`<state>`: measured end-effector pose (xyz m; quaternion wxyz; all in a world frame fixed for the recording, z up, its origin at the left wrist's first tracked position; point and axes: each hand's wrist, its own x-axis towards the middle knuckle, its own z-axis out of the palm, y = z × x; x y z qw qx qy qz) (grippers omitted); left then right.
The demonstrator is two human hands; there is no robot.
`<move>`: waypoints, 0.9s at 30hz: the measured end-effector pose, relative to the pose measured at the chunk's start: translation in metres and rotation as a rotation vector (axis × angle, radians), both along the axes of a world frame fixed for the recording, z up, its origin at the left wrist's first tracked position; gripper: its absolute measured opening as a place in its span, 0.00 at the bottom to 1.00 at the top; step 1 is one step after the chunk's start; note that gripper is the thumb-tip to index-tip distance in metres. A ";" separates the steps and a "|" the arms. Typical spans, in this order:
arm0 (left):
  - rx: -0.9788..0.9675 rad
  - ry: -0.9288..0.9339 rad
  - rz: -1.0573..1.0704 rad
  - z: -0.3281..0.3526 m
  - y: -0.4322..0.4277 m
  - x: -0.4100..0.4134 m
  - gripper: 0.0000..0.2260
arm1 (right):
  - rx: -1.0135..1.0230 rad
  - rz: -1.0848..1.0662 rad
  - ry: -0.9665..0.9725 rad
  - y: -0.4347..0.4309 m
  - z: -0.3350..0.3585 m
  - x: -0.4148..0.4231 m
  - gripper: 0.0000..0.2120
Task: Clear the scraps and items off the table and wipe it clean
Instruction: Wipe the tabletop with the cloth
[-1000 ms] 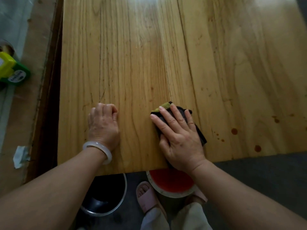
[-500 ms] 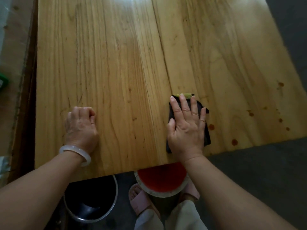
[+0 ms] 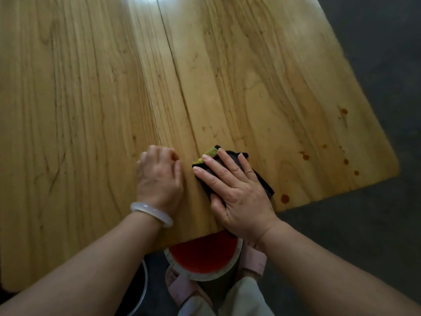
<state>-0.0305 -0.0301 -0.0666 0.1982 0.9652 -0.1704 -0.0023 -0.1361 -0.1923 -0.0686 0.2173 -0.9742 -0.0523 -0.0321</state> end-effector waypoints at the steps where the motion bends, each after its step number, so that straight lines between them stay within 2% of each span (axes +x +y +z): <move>1: -0.001 0.001 -0.021 -0.001 -0.014 -0.001 0.10 | 0.001 -0.018 -0.002 -0.003 0.000 0.002 0.26; 6: 0.008 0.043 0.015 -0.008 -0.043 0.003 0.15 | 0.007 -0.087 0.002 -0.012 -0.002 0.016 0.25; 18: 0.095 0.004 0.032 -0.015 -0.046 0.002 0.09 | 0.001 -0.163 0.139 -0.036 0.003 0.105 0.28; 27: 0.145 0.043 0.032 -0.009 -0.048 0.002 0.12 | -0.035 -0.208 0.203 -0.052 0.003 0.159 0.27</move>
